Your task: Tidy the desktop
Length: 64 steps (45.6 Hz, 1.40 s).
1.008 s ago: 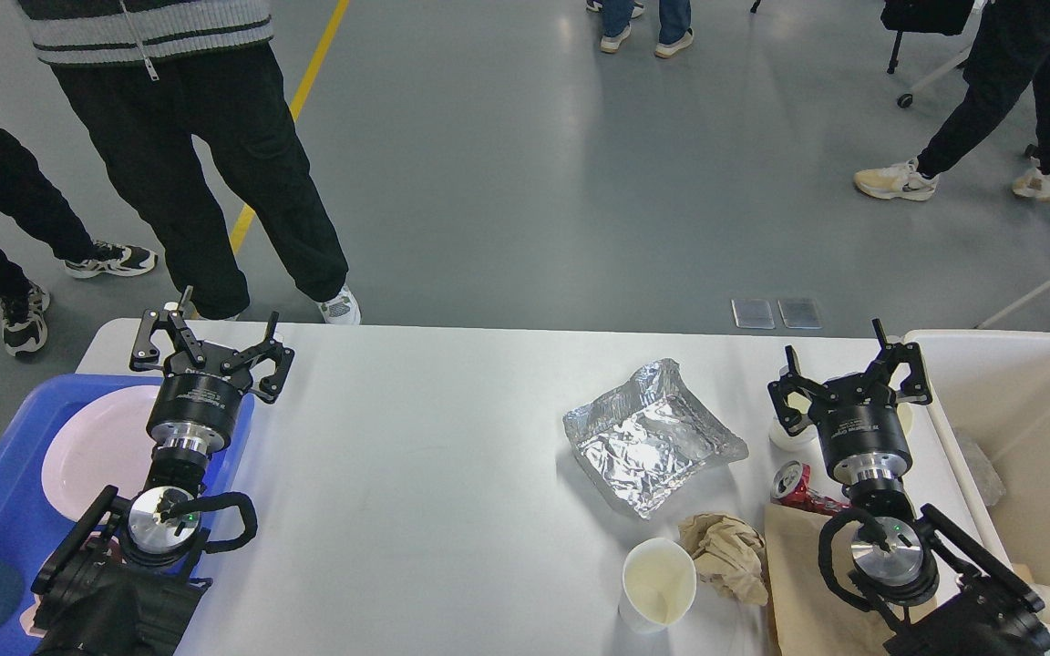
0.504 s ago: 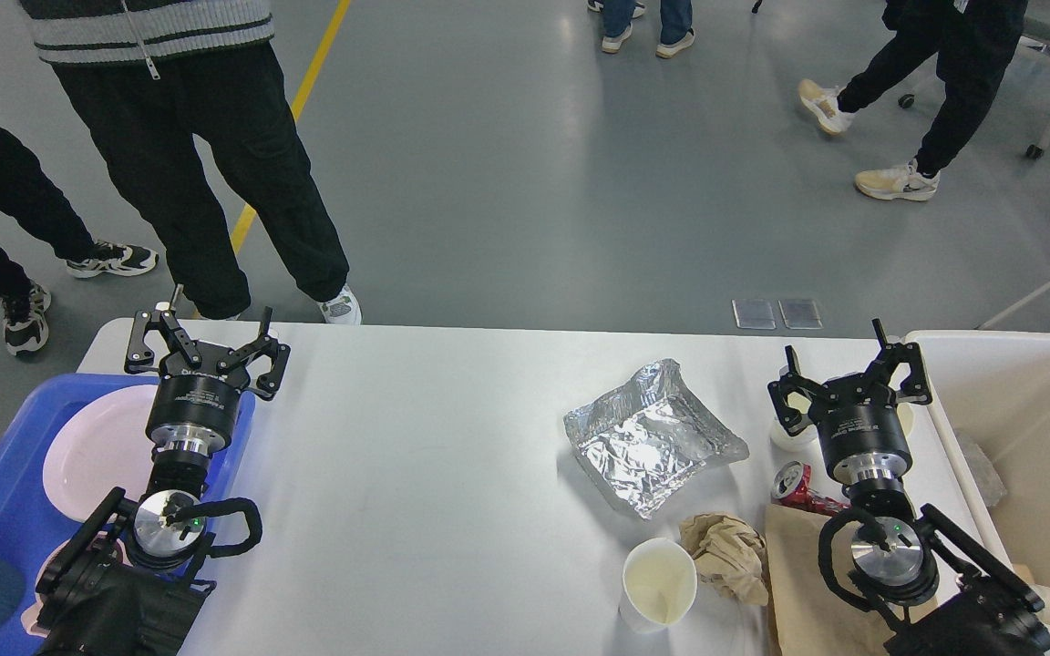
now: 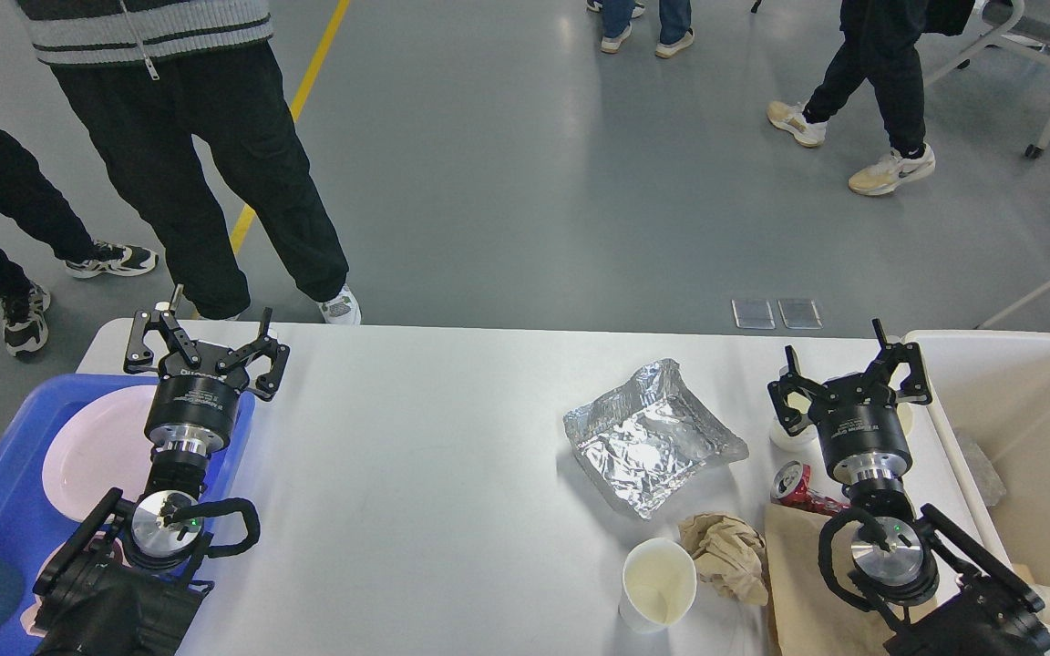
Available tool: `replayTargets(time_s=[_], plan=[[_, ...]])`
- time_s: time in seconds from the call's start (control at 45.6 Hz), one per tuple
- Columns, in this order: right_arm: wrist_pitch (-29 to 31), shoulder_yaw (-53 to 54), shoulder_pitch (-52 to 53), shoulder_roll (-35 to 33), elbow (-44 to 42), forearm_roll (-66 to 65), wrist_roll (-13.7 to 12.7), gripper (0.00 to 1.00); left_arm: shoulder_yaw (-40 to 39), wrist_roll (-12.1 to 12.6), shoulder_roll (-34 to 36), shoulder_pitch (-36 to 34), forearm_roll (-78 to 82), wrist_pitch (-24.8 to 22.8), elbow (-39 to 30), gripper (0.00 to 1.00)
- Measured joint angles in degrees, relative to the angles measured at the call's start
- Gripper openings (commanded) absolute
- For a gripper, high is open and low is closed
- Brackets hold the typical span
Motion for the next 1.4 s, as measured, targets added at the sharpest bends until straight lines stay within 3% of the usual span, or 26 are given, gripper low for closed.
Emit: replayTargets(time_s=[1.402], plan=[[0.23, 6.58, 0.43, -2.67, 1.96, -0.09, 0.10, 1.00, 0.00, 0.00, 0.03, 0.01, 0.00, 0.00, -0.02, 0.96]])
